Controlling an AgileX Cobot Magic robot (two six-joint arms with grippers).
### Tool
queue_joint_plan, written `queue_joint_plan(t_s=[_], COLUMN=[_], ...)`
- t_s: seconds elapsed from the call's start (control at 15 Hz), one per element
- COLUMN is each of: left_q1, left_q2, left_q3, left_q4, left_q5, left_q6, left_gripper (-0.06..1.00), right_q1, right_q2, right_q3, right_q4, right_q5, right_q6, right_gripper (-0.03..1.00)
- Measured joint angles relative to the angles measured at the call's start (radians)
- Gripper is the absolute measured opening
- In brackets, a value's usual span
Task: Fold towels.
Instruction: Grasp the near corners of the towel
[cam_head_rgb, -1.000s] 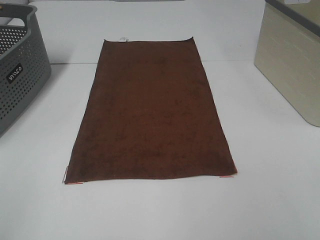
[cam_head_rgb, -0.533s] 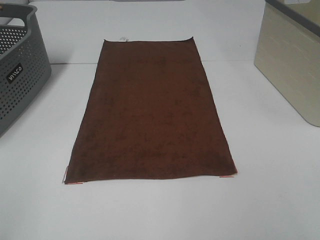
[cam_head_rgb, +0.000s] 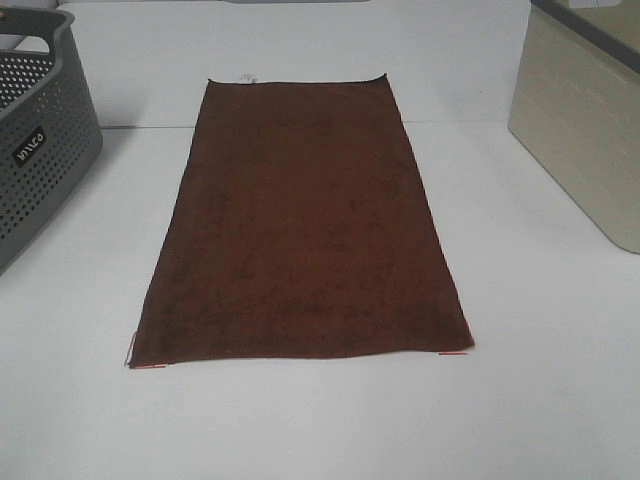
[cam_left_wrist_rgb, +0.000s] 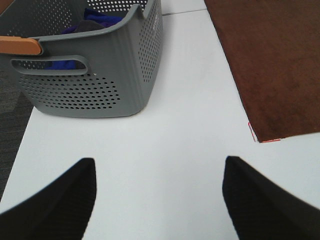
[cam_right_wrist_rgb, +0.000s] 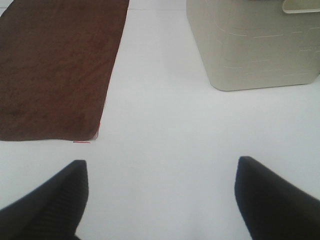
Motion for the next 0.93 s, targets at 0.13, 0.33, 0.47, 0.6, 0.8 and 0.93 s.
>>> queue_joint_plan(t_s=[0.13, 0.33, 0.47, 0.6, 0.8, 0.93], left_q1=[0.0, 0.0, 0.0, 0.0, 0.0, 0.0], left_q2=[0.0, 0.0, 0.0, 0.0, 0.0, 0.0], left_q3=[0.0, 0.0, 0.0, 0.0, 0.0, 0.0], left_q4=[0.0, 0.0, 0.0, 0.0, 0.0, 0.0], left_q5=[0.0, 0.0, 0.0, 0.0, 0.0, 0.0], left_q6=[0.0, 0.0, 0.0, 0.0, 0.0, 0.0], left_gripper=[0.68, 0.68, 0.68, 0.68, 0.68, 0.68], right_q1=[0.0, 0.0, 0.0, 0.0, 0.0, 0.0], right_q2=[0.0, 0.0, 0.0, 0.0, 0.0, 0.0], right_q3=[0.0, 0.0, 0.0, 0.0, 0.0, 0.0], right_q4=[0.0, 0.0, 0.0, 0.0, 0.0, 0.0], right_q5=[0.0, 0.0, 0.0, 0.0, 0.0, 0.0], right_q6=[0.0, 0.0, 0.0, 0.0, 0.0, 0.0], right_gripper=[0.76, 0.76, 0.76, 0.76, 0.76, 0.76])
